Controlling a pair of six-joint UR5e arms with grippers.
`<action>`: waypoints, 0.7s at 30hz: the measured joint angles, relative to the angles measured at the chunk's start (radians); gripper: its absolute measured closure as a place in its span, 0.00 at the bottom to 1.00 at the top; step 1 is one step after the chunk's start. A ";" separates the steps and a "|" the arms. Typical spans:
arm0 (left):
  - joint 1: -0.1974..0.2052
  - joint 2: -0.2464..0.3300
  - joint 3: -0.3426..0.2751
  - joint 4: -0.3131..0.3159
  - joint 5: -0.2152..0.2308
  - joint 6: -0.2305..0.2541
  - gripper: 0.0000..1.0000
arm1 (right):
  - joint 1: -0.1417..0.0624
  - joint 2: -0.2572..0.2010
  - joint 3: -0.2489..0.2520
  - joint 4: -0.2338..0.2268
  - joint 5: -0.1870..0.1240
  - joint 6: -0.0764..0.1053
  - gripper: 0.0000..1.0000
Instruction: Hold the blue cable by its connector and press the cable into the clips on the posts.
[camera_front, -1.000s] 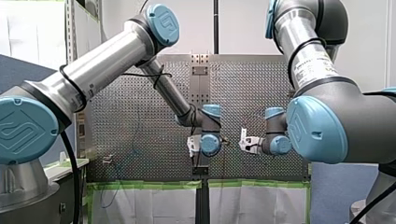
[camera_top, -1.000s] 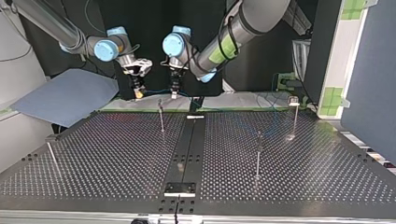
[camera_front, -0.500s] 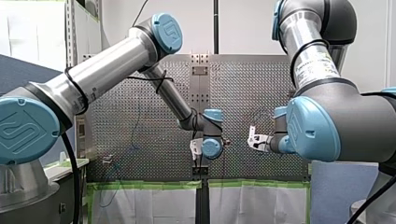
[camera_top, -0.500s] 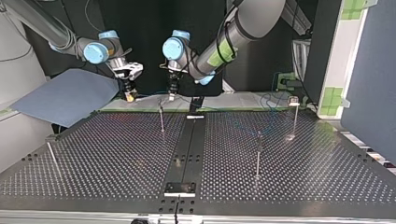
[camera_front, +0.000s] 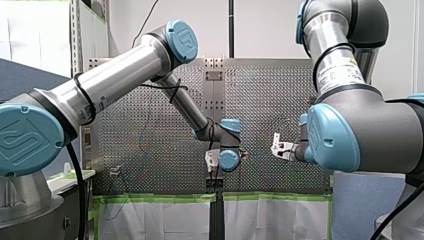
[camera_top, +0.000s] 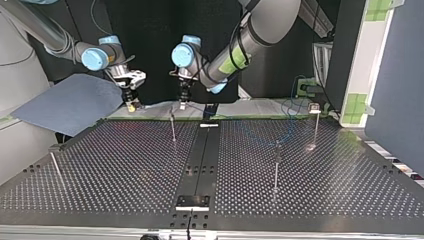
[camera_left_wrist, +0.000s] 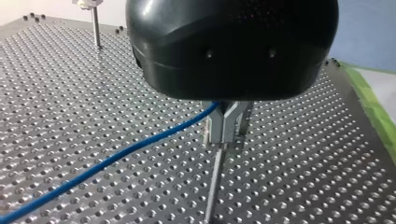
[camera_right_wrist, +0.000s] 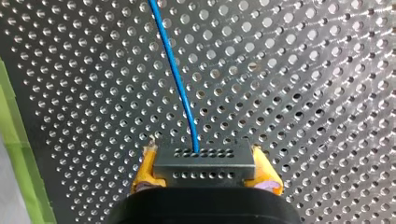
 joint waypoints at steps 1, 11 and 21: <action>0.001 0.000 0.004 0.000 0.002 0.000 1.00 | -0.002 0.000 -0.002 0.000 -0.001 0.000 1.00; 0.011 -0.032 0.046 -0.019 0.026 -0.003 1.00 | -0.013 0.036 -0.042 0.023 -0.004 -0.012 1.00; 0.024 -0.055 0.059 -0.021 0.035 -0.007 1.00 | -0.014 0.042 -0.058 0.044 -0.005 -0.030 1.00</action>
